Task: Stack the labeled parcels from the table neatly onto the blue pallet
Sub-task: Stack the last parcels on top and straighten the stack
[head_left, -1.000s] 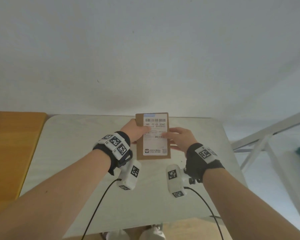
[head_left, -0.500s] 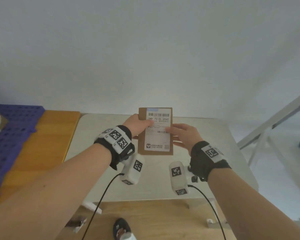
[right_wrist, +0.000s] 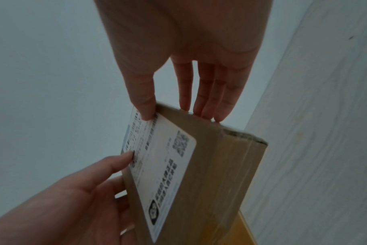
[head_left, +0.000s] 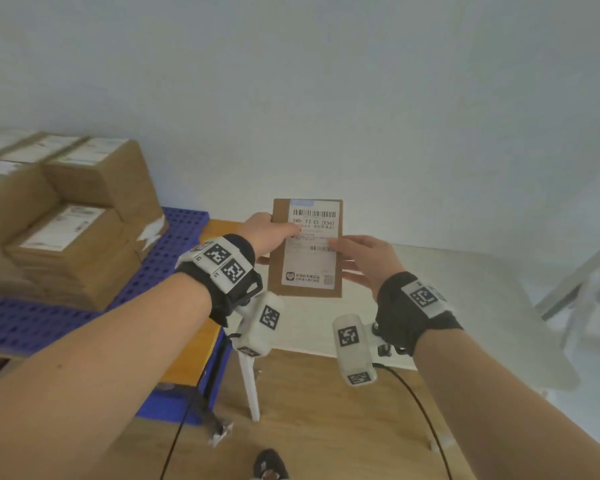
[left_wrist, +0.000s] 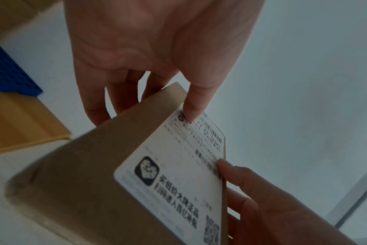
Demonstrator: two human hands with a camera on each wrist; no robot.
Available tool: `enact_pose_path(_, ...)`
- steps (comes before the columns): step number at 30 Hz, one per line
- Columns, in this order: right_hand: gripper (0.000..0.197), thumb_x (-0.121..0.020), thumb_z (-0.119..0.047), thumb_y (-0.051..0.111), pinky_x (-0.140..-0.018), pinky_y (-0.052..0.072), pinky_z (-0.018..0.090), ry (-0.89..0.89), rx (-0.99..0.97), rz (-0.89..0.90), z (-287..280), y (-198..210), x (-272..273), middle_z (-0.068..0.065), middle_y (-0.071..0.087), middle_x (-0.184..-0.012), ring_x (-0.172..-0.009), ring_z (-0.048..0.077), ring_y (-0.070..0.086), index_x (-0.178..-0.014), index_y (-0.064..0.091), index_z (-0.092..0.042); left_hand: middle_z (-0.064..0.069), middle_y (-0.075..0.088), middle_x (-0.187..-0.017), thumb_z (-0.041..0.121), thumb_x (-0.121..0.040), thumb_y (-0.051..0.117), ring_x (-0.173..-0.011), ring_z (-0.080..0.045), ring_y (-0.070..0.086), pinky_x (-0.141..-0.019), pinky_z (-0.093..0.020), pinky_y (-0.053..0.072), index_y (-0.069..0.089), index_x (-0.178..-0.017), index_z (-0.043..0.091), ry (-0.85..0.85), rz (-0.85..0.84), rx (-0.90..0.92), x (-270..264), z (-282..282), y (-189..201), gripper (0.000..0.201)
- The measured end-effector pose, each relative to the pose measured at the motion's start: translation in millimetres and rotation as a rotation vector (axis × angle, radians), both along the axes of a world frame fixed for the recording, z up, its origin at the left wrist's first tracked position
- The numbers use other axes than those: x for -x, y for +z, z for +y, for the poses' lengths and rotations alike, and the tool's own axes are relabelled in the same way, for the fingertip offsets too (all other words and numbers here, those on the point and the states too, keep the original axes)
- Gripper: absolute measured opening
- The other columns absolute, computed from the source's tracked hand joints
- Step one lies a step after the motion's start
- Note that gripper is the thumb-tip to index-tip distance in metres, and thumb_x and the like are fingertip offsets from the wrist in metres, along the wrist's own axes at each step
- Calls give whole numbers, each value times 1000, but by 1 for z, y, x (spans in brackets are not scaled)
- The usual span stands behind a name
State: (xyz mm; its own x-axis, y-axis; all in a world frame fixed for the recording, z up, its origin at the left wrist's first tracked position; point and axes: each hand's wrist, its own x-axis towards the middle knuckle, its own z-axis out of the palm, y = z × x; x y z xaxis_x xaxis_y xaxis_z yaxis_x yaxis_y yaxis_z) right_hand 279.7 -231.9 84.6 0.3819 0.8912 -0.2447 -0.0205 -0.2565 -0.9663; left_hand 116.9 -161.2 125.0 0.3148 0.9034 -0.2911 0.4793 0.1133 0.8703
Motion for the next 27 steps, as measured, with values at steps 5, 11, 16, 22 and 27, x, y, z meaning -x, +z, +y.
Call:
enact_pose_path(5,35,-79,-25,74,-91,54,40,70,-55,-14,22,28,60,9,72,-101,-97,24,69,-108,62,-10,-5,64,-107,25,-92,57,-93,-21,62,-71,-34,51,54,-116,9,105,-59,-76,65,6,27,29)
enact_pose_path(11,31,-81,-26,71,-85,56,35,129,-90,-30,60,54,132,7,72,-102,-95,22,69,-107,63,-11,0,66,-103,31,-90,59,-87,-17,64,-76,-33,54,60,-113,13,167,0,-239,143,36,49,29)
enact_pose_path(16,33,-82,-28,71,-74,58,31,134,-110,-34,106,63,208,8,70,-98,-85,21,68,-108,63,-9,-3,68,-108,36,-89,58,-96,-22,66,-86,-41,55,61,-114,14,173,5,-252,221,81,52,33)
enact_pose_path(22,29,-82,-28,71,-67,55,26,6,-97,-9,153,67,305,8,69,-97,-81,20,66,-104,63,-10,-3,69,-100,35,-90,58,-86,-20,66,-75,-34,56,62,-103,14,82,23,-270,308,142,56,25)
enact_pose_path(27,34,-83,-26,70,-76,57,32,-108,-80,-13,179,72,362,13,69,-106,-86,23,66,-111,62,-9,-3,69,-98,34,-91,57,-88,-21,66,-75,-37,57,61,-95,16,-51,26,-264,361,186,61,19)
